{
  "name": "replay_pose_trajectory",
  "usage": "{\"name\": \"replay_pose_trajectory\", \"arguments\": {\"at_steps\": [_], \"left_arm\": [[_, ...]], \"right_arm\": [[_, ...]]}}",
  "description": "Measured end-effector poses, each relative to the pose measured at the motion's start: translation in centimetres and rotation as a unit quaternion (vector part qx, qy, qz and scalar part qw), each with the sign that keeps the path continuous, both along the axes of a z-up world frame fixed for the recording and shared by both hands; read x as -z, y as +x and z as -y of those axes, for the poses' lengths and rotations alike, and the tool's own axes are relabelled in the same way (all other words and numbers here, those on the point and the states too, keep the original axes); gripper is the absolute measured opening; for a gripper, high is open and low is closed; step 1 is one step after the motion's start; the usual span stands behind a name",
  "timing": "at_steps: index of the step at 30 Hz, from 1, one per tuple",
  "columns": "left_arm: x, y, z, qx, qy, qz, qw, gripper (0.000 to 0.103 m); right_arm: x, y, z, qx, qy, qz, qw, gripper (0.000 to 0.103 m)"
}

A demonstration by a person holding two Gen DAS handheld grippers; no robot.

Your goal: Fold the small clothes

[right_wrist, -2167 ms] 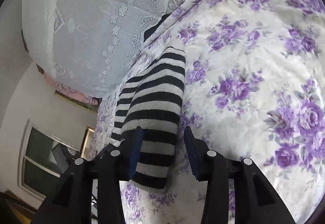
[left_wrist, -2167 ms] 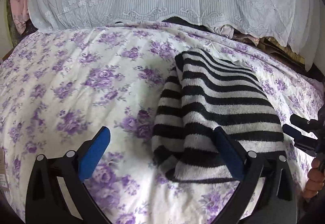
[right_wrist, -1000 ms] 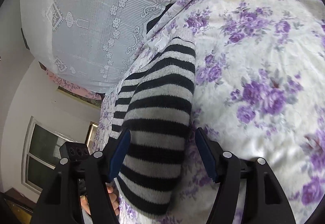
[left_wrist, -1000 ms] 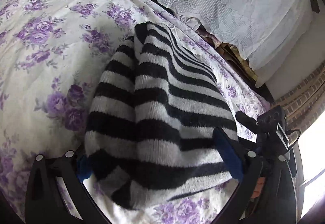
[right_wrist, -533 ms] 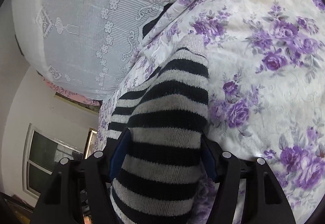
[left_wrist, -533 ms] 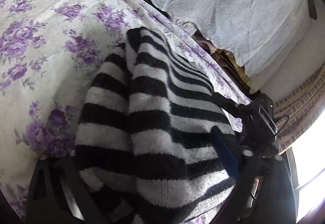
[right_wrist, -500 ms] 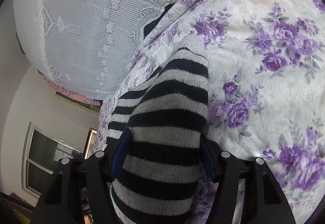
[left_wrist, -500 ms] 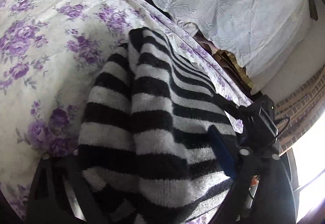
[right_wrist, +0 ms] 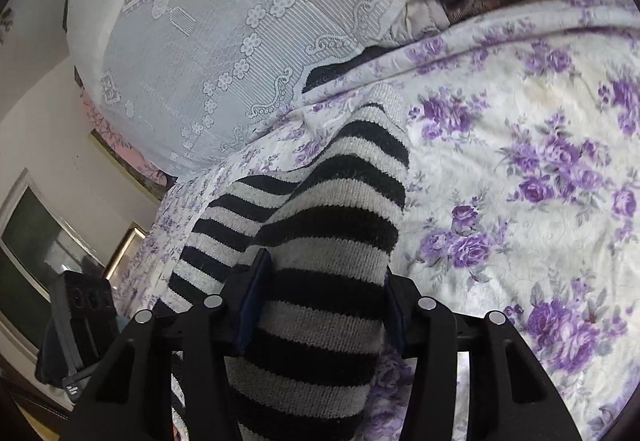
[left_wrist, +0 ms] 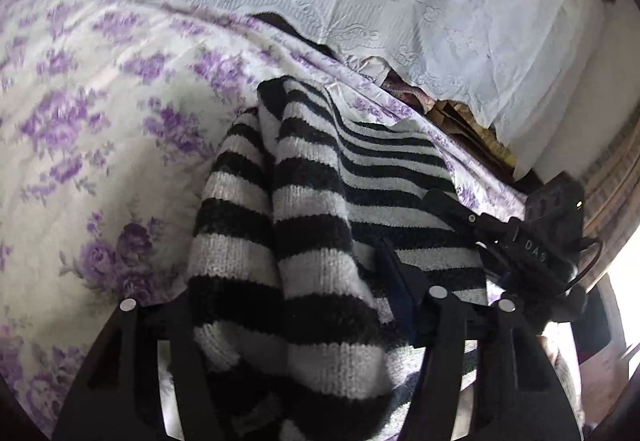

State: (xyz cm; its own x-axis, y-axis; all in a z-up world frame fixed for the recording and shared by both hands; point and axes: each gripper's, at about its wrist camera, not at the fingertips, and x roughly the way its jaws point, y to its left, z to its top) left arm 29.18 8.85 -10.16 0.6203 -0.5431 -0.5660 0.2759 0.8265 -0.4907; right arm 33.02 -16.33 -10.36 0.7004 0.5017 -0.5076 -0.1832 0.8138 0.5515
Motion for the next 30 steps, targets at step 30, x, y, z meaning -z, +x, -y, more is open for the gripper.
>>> {"name": "replay_pose_trajectory", "arguments": {"at_steps": [30], "left_arm": [[0.8, -1.2, -0.8, 0.045, -0.08, -0.066, 0.9936, 0.045]], "right_arm": [[-0.5, -3.7, 1.6, 0.031, -0.014, 0.011, 0.999, 0.046]]}}
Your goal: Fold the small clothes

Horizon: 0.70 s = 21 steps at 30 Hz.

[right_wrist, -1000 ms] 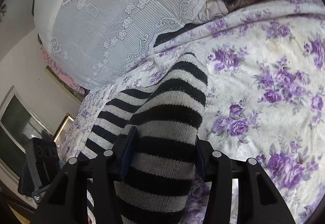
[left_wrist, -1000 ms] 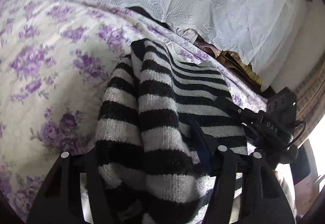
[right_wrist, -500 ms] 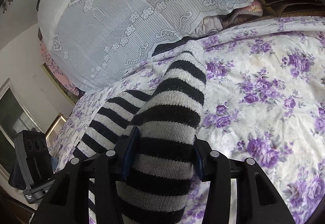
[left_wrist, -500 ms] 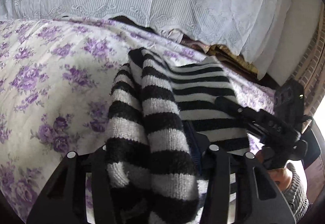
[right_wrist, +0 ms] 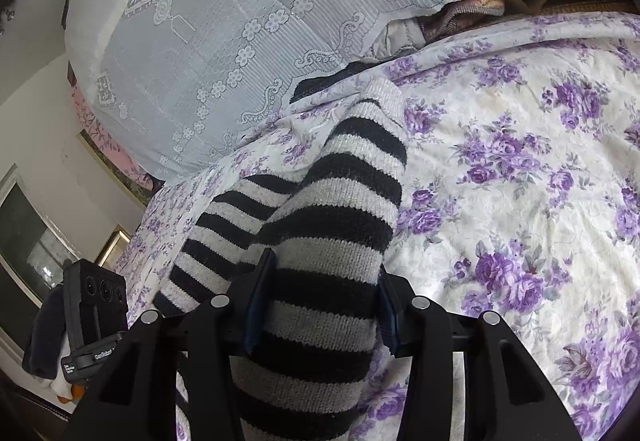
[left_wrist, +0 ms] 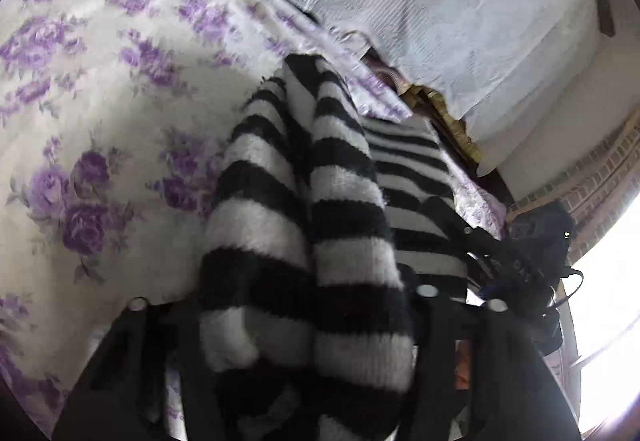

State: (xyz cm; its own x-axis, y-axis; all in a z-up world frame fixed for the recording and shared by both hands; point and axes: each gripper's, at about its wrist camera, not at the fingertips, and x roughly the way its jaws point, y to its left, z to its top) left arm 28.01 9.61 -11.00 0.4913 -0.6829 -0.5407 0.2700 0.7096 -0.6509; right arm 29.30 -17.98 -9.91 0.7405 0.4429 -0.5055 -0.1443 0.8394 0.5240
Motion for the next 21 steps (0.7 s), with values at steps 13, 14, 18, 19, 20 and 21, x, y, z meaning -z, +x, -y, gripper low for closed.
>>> {"name": "replay_pose_trajectory", "arguments": {"at_steps": [13, 14, 18, 19, 20, 21], "left_arm": [[-3.4, -4.3, 5.3, 0.037, 0.07, 0.065, 0.9947, 0.041], [-3.5, -4.6, 5.8, 0.043, 0.07, 0.064, 0.9946, 0.041], [-4.1, -5.5, 8.1, 0.062, 0.074, 0.065, 0.9933, 0.041], [-4.2, -5.7, 8.6, 0.067, 0.075, 0.066, 0.9928, 0.041], [-4.3, -5.8, 9.3, 0.072, 0.077, 0.067, 0.9922, 0.041], [-4.5, -6.1, 10.1, 0.079, 0.077, 0.067, 0.9916, 0.041]], "right_arm": [[-2.0, -4.9, 3.9, 0.04, 0.008, 0.02, 0.999, 0.044], [-2.0, -5.4, 4.4, 0.043, 0.006, 0.019, 0.999, 0.044], [-2.5, -7.3, 6.6, 0.058, 0.002, 0.018, 0.998, 0.044], [-2.6, -7.7, 7.1, 0.061, 0.0, 0.019, 0.998, 0.044], [-2.8, -8.2, 7.7, 0.066, -0.002, 0.02, 0.998, 0.044], [-3.0, -8.8, 8.3, 0.071, -0.004, 0.021, 0.997, 0.044]]}}
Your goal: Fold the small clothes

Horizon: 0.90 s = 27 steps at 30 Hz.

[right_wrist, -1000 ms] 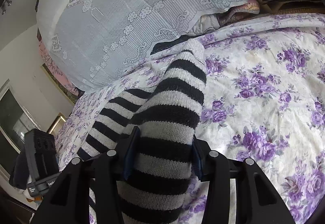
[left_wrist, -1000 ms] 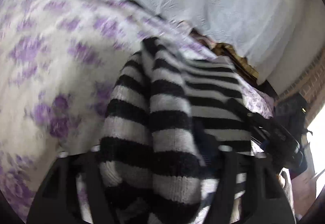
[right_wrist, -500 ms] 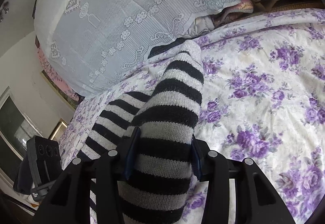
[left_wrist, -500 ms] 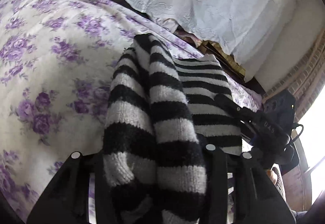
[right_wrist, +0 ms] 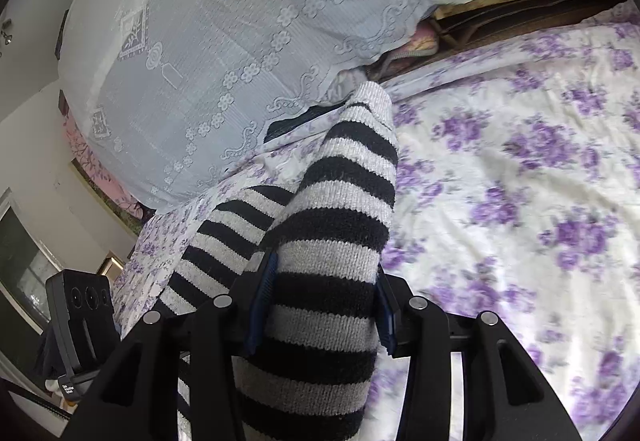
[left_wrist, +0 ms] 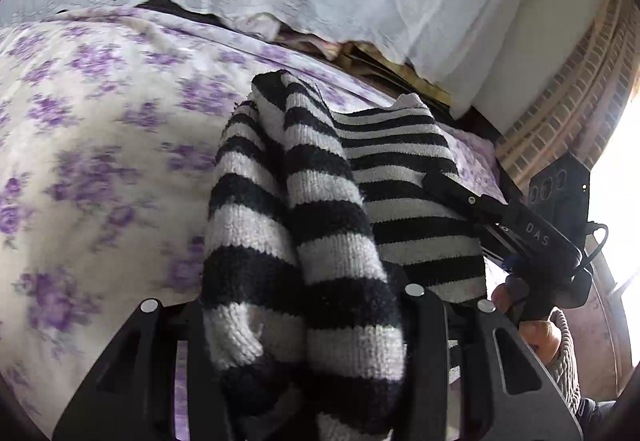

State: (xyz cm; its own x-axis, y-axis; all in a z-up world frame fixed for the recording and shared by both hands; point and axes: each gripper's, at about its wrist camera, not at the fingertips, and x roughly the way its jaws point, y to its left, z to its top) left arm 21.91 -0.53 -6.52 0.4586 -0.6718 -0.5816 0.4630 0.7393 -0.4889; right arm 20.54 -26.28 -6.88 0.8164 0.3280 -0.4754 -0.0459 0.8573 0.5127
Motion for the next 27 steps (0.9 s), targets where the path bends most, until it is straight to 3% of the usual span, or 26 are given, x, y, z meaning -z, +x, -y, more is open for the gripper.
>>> {"name": "replay_pose_trajectory", "arguments": {"at_steps": [11, 27], "left_arm": [[-2.6, -2.9, 11.5, 0.093, 0.016, 0.023, 0.9953, 0.041], [-4.7, -8.7, 26.9, 0.214, 0.031, 0.046, 0.9752, 0.041]], "right_arm": [[-2.3, -8.0, 9.7, 0.082, -0.005, 0.02, 0.996, 0.044], [-4.4, -19.4, 21.4, 0.199, -0.022, 0.04, 0.979, 0.044]]}}
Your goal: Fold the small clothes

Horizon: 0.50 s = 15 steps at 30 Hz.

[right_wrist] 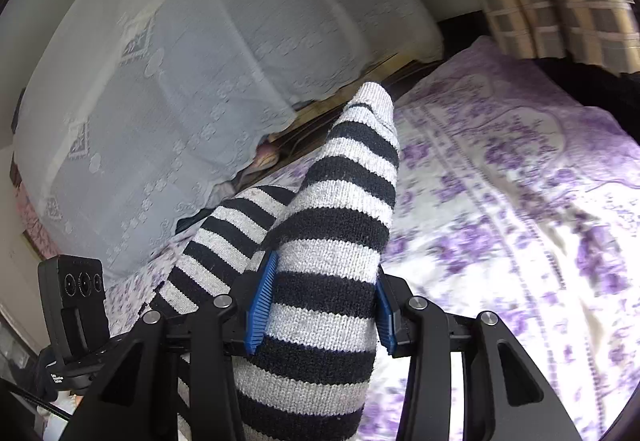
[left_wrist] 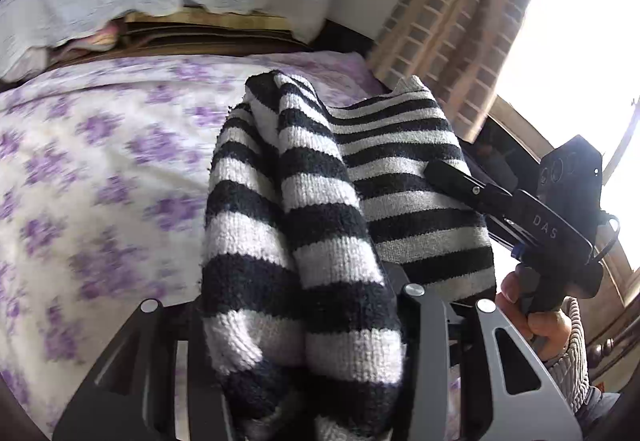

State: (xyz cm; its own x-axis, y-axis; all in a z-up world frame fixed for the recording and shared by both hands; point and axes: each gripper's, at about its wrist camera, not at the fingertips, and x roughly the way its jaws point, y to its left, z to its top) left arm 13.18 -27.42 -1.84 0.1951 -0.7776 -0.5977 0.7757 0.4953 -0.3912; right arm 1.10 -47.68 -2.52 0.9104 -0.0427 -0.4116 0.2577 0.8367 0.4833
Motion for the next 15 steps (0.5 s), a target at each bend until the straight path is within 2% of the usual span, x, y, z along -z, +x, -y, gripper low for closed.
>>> {"name": "replay_pose_trajectory", "arguments": {"at_steps": [9, 15], "left_arm": [[-1.4, -3.8, 9.0, 0.054, 0.005, 0.021, 0.9983, 0.041], [-1.5, -6.3, 14.8, 0.083, 0.013, 0.032, 0.9959, 0.041]], "right_arm": [[-0.9, -5.8, 6.2, 0.064, -0.004, 0.019, 0.998, 0.044], [-0.4, -9.8, 10.1, 0.11, 0.003, 0.029, 0.993, 0.044]]}}
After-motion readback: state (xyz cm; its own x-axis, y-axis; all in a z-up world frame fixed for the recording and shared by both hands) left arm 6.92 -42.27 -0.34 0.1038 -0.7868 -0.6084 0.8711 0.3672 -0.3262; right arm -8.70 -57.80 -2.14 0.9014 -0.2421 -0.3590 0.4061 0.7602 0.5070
